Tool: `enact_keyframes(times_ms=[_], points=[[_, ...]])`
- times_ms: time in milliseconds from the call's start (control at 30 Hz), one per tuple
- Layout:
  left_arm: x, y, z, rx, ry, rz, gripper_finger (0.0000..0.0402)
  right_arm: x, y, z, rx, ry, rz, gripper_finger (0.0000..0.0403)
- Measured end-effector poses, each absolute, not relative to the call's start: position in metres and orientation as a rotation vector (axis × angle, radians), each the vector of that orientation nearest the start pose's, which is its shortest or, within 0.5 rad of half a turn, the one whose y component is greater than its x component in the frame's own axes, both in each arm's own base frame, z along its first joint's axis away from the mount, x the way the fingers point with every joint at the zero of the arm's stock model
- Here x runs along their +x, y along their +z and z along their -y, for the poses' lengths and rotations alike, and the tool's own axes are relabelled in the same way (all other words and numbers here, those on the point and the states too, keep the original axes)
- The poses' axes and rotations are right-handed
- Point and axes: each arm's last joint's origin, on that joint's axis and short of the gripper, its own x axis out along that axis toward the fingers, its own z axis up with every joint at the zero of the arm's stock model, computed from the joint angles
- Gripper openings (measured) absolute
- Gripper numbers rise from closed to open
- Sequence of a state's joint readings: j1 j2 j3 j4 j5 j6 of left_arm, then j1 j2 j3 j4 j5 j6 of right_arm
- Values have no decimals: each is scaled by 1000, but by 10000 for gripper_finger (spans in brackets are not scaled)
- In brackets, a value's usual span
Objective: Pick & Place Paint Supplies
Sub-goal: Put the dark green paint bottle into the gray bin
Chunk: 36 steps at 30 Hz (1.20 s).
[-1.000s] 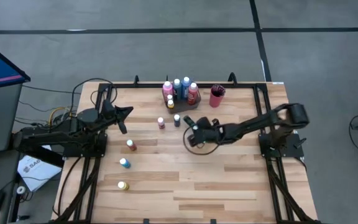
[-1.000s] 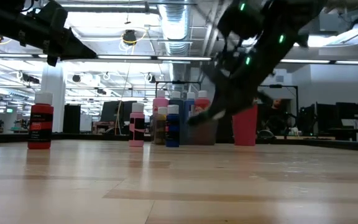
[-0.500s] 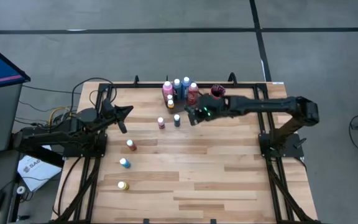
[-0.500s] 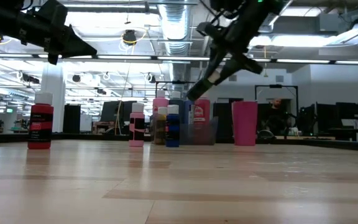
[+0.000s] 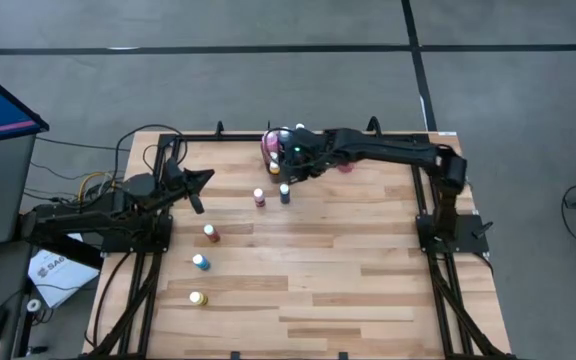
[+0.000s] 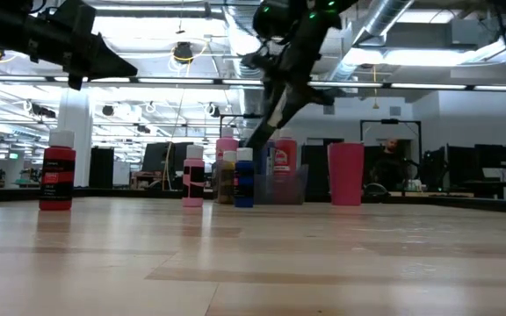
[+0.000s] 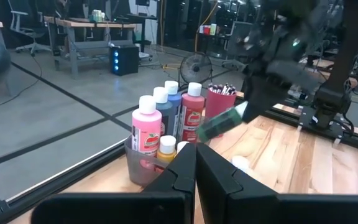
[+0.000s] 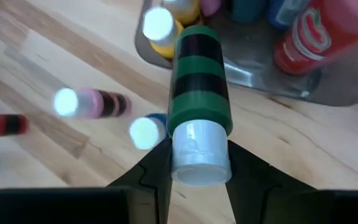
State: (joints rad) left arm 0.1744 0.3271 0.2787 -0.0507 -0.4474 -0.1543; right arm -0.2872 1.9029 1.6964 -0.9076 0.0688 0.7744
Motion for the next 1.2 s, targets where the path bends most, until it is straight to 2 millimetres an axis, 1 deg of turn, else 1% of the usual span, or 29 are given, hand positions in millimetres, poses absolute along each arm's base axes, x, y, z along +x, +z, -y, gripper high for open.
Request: enact_keyframes(times_ms=[167,300,467,533,733,1133,1200], points=[[107,228,-32,-137,628,-43,2,398,264,131,774,-758,-1032,109],[107,228,-32,-137,628,-41,2,409,254,142,759,-764,-1063,109],[107,229,-32,-138,627,-36,2,420,242,149,761,-744,-1091,109],[107,229,-32,-138,627,-35,2,422,233,151,769,-742,-1123,109],[107,229,-32,-138,627,-36,2,424,218,156,769,-753,-1162,109],[107,229,-32,-115,626,-43,2,422,219,164,771,-743,-1147,109],[107,229,-32,-113,626,-44,2,424,220,165,770,-739,-1130,118]])
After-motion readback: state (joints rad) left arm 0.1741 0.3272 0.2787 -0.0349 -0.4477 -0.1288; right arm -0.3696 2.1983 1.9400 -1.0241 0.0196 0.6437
